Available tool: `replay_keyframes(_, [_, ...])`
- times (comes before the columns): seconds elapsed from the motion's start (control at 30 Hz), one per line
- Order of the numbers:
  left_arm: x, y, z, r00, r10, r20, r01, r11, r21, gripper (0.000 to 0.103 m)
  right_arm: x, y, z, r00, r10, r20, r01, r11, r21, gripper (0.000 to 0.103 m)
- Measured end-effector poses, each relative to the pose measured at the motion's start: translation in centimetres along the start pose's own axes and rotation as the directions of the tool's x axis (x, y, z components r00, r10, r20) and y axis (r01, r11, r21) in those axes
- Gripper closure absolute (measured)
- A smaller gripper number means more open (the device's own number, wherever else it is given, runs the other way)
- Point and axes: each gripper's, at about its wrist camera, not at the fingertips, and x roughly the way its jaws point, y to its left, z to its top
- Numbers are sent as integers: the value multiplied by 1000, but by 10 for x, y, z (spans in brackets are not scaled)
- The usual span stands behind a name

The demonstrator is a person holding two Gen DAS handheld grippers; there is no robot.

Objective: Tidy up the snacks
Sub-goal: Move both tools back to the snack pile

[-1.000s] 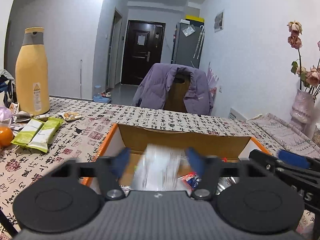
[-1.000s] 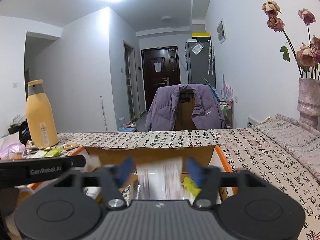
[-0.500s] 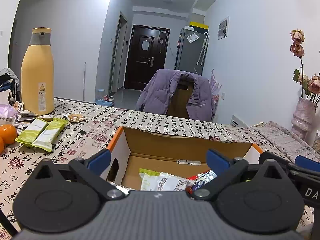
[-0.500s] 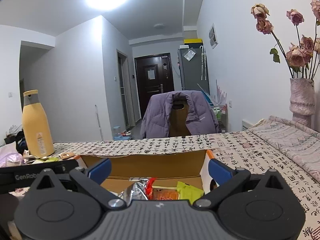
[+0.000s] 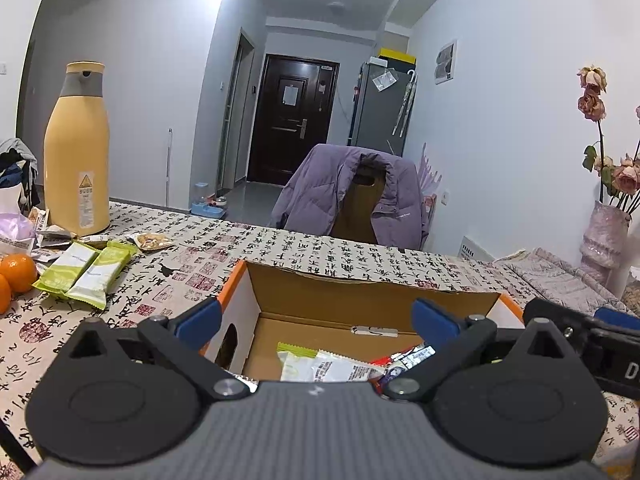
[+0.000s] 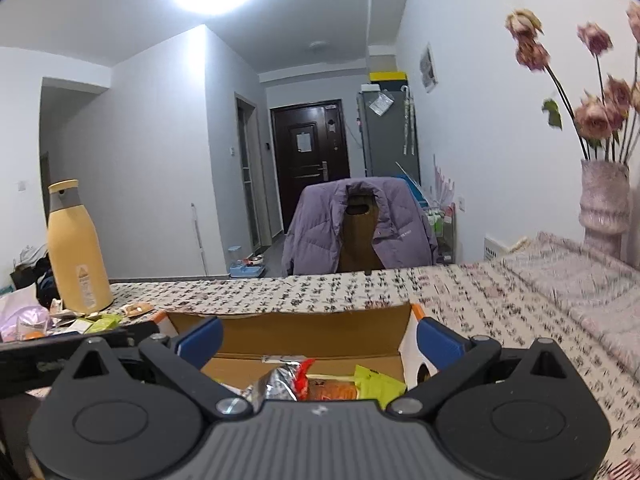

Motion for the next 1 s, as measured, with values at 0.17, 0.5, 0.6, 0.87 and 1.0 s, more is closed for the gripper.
replay_keyframes(0.17, [-21, 0, 9, 1000, -9, 17, 9, 1000, -12, 0, -20, 7, 8, 1000, -1, 15, 2, 999, -41, 0])
replay_keyframes(0.5, [-80, 11, -6, 1000, -11, 23, 10, 1000, 11, 0, -64, 6, -8, 1000, -14, 6, 15, 999, -29, 0])
replay_keyframes(0.6, [-97, 14, -19, 1000, -18, 21, 17, 999, 26, 0, -75, 5, -18, 1000, -28, -13, 28, 999, -28, 0])
replay_keyframes(0.87, [-122, 17, -51, 999, -34, -28, 36, 998, 58, 0, -108, -10, -49, 997, -49, -52, 49, 999, -1, 0])
replay_keyframes(1.0, [-129, 19, -66, 998, -39, -55, 43, 997, 64, 0, -120, -14, -62, 996, -50, -77, 49, 999, -10, 0])
